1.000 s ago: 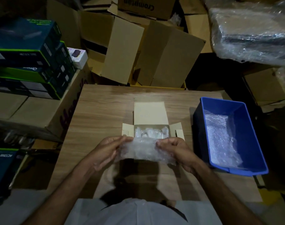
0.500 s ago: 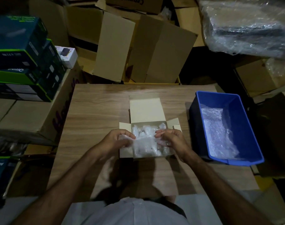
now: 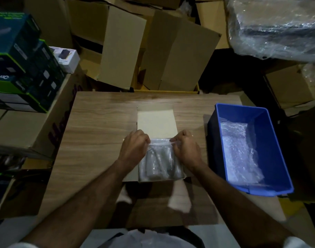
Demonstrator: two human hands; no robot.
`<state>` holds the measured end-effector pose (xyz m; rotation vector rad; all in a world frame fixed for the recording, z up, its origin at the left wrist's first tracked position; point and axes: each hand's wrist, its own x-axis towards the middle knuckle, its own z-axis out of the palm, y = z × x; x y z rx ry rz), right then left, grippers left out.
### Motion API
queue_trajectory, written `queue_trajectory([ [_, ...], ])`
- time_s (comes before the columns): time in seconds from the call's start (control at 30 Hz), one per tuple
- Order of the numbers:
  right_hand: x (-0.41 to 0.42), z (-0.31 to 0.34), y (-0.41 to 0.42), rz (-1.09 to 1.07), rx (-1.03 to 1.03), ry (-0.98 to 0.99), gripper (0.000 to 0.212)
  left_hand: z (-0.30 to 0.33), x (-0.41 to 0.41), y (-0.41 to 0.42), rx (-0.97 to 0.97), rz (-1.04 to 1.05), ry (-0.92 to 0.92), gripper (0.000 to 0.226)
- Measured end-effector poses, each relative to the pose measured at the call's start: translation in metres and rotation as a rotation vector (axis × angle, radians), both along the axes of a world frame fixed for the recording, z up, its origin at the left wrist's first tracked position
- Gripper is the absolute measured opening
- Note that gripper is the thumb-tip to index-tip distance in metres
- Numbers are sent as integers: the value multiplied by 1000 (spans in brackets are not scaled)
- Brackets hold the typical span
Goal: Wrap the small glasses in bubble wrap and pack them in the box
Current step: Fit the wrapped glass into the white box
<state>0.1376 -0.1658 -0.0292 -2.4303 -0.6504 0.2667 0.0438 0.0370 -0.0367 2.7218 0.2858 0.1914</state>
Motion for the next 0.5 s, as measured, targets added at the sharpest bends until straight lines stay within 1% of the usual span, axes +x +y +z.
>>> queue_trajectory([
  [0.1,10,-13,4,161,-261,-275,13,-8,4,-3,182,-33,51,3],
  [0.13,11,-18,6,196,-321,-315,15,-9,5,-6,226,-29,82,3],
  [0.23,10,-21,8,278,-410,-329,13,-14,3,-14,317,-41,181,7],
  [0.3,6,-20,8,331,-463,-317,17,-15,0,-21,341,-75,258,8],
  [0.37,0,-18,6,342,-484,-279,29,-11,-3,-28,292,-56,330,31],
  [0.4,-4,-15,5,336,-472,-246,39,-7,-5,-31,243,-31,347,41],
  [0.5,-17,-10,2,328,-412,-150,64,5,-11,-38,134,-4,363,64],
])
